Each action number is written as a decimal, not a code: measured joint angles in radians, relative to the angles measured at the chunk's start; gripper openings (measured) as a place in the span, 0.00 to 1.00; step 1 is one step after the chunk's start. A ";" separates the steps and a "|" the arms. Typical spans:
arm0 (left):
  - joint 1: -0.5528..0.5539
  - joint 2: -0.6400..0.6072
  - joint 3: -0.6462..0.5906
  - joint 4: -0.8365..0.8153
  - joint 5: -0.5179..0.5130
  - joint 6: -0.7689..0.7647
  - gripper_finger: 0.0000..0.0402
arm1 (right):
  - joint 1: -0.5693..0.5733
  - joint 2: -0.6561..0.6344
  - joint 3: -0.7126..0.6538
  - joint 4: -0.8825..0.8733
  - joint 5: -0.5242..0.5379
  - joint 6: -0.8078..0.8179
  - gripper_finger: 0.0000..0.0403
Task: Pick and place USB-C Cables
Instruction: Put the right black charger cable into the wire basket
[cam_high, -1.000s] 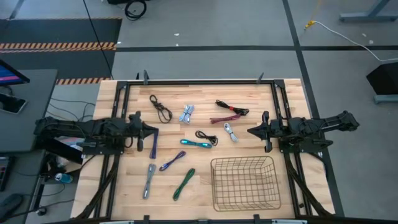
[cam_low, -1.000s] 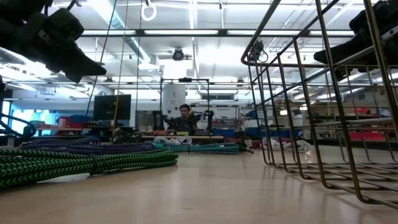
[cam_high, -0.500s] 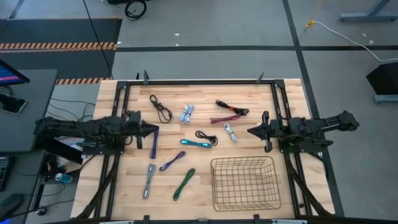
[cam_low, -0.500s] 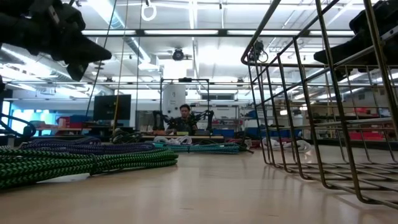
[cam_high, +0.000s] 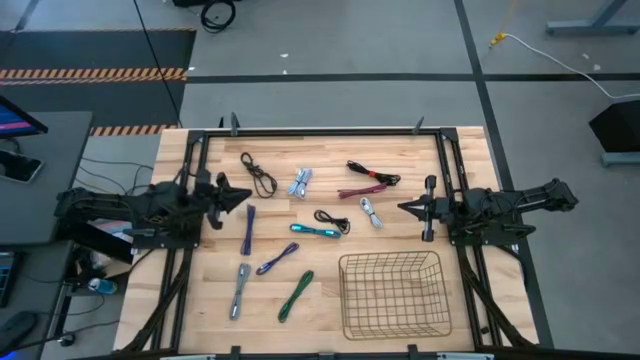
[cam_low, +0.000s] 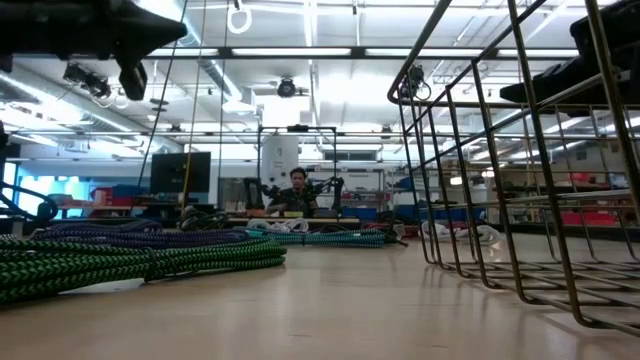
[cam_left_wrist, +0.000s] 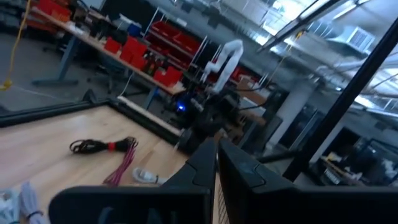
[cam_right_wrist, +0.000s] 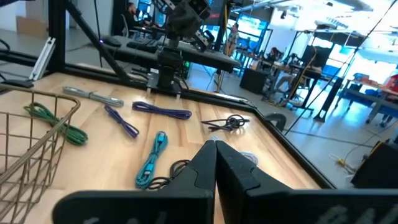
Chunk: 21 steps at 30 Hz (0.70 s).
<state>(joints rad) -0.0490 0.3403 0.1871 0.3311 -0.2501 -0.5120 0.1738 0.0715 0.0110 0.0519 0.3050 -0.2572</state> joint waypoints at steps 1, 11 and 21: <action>0.000 0.000 0.000 0.011 0.000 0.000 0.06 | 0.000 0.000 0.000 0.004 0.000 0.000 0.03; 0.000 0.000 0.000 0.062 -0.001 0.000 0.06 | 0.000 0.000 0.000 0.175 -0.035 0.159 0.03; 0.000 0.000 0.000 0.075 -0.007 0.001 0.06 | 0.000 0.000 0.000 0.625 0.133 0.368 0.03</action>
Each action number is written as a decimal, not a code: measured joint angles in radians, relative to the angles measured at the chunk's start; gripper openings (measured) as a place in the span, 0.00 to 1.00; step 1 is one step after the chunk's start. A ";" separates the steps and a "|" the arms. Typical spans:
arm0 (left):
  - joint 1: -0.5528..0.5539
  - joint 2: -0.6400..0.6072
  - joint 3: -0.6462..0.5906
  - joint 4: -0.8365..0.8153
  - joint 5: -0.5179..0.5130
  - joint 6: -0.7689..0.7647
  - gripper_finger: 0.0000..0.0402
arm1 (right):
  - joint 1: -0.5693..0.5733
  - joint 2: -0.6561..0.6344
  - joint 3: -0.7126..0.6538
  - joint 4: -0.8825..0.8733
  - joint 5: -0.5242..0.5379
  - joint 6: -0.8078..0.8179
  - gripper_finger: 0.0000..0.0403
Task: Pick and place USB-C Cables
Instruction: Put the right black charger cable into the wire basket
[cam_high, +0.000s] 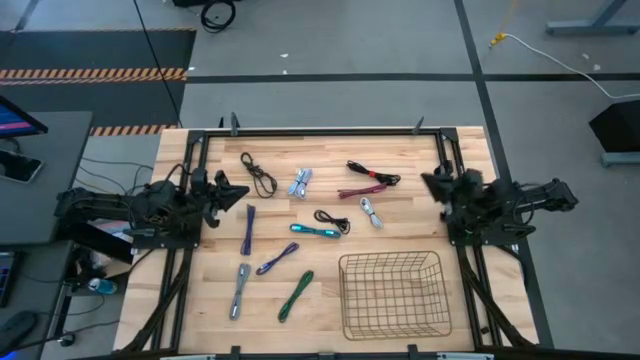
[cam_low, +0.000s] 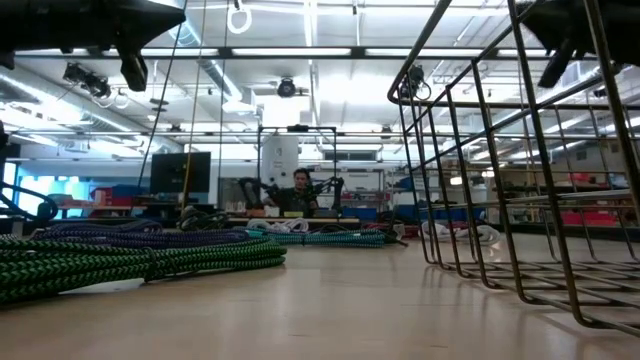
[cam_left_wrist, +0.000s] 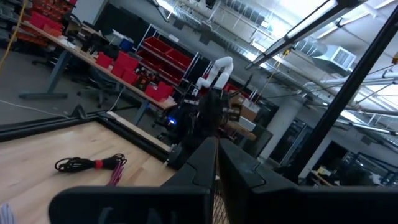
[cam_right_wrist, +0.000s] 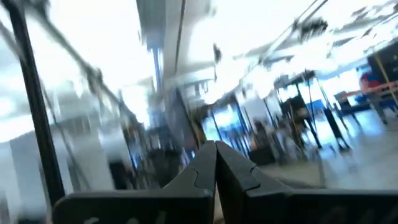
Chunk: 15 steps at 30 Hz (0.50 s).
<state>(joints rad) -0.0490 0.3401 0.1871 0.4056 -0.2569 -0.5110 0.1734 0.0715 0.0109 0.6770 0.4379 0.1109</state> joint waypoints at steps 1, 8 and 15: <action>0.000 0.000 0.000 0.004 -0.003 0.000 0.06 | 0.000 0.000 0.000 0.038 -0.006 -0.004 0.03; 0.000 0.000 0.001 0.061 -0.042 0.064 0.06 | 0.000 0.000 0.000 0.143 -0.110 0.065 0.04; 0.000 0.000 0.013 0.057 -0.191 0.178 0.09 | 0.000 0.007 0.044 0.103 -0.054 0.103 0.13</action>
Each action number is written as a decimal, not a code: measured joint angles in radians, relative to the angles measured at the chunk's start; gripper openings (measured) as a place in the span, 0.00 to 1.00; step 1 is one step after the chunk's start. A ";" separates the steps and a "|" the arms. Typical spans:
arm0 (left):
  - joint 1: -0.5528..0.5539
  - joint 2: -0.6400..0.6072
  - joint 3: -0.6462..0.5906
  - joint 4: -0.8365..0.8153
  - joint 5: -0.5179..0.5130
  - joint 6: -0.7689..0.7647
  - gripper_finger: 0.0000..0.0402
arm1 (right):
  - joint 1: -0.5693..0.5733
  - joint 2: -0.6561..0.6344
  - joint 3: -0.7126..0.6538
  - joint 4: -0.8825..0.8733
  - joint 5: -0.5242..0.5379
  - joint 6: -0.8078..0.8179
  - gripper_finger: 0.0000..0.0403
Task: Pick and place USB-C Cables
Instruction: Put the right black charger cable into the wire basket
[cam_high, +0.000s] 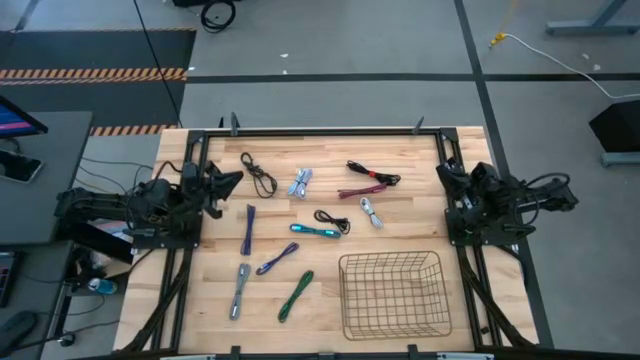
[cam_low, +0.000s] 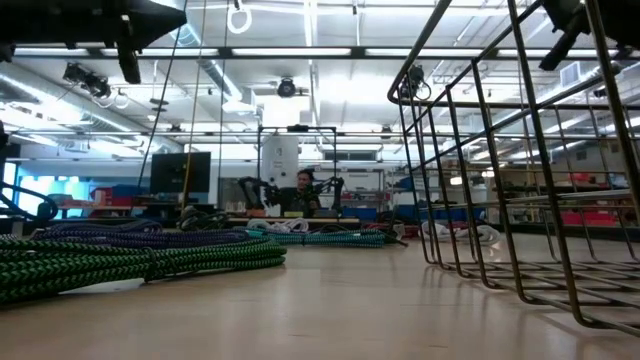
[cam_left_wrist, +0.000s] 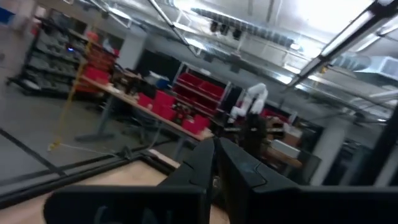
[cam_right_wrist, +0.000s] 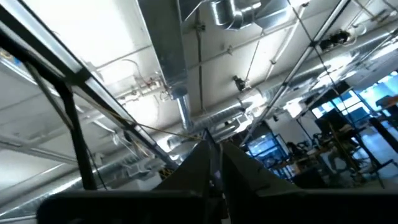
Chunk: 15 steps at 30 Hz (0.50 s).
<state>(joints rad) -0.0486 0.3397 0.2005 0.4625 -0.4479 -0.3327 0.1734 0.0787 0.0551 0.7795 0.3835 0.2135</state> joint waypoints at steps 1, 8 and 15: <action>0.000 0.001 0.000 -0.003 -0.010 0.003 0.10 | 0.000 0.007 0.027 -0.023 0.010 -0.015 0.15; 0.000 0.001 0.000 -0.004 -0.068 0.005 0.23 | 0.000 0.144 0.371 -0.607 0.130 -0.011 0.27; 0.000 0.002 0.000 -0.020 -0.097 0.007 0.30 | 0.000 0.400 0.724 -1.149 0.199 0.107 0.28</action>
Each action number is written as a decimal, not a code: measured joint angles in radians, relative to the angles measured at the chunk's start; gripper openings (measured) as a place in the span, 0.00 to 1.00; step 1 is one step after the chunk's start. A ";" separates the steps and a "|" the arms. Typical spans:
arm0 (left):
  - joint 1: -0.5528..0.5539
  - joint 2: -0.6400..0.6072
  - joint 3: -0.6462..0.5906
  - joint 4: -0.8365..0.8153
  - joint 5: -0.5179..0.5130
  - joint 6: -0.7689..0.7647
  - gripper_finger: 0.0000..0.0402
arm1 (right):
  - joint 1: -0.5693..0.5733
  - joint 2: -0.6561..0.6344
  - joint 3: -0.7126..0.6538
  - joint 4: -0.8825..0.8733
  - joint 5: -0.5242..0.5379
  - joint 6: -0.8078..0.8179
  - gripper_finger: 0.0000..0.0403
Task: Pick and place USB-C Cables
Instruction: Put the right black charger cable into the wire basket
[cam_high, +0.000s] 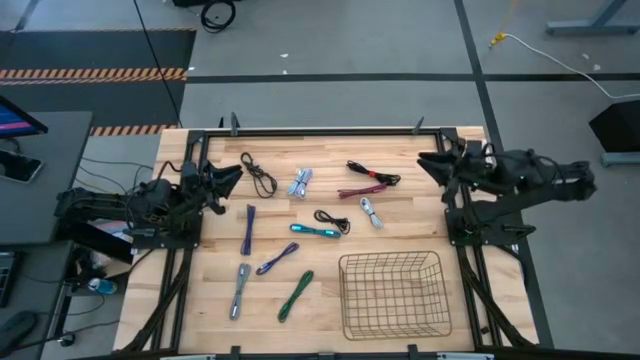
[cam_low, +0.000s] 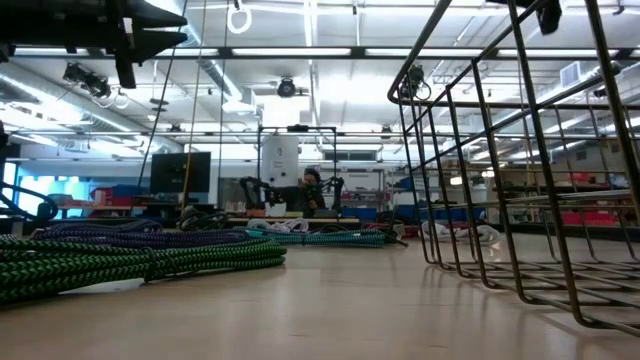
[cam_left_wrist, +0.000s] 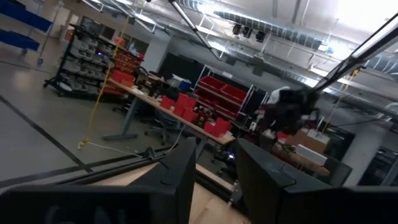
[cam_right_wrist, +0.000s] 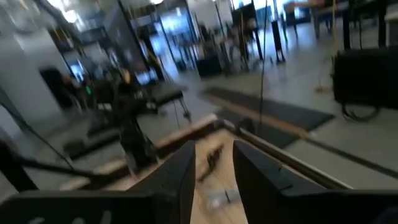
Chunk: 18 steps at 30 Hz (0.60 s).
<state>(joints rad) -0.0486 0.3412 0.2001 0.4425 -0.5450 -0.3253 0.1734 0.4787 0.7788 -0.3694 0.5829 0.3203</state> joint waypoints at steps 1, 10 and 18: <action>0.000 0.000 0.000 -0.004 -0.001 0.000 0.30 | 0.000 0.032 0.040 -0.050 0.000 0.002 0.28; 0.000 0.000 0.000 -0.014 -0.001 -0.001 0.30 | -0.078 0.287 0.282 -0.655 -0.006 0.272 0.30; 0.000 0.000 0.000 -0.014 -0.001 -0.001 0.30 | -0.230 0.404 0.280 -0.800 -0.183 0.342 0.40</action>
<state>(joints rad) -0.0486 0.3411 0.1997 0.4286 -0.5465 -0.3267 -0.0563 0.8825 1.0584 -1.1695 0.3997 0.6621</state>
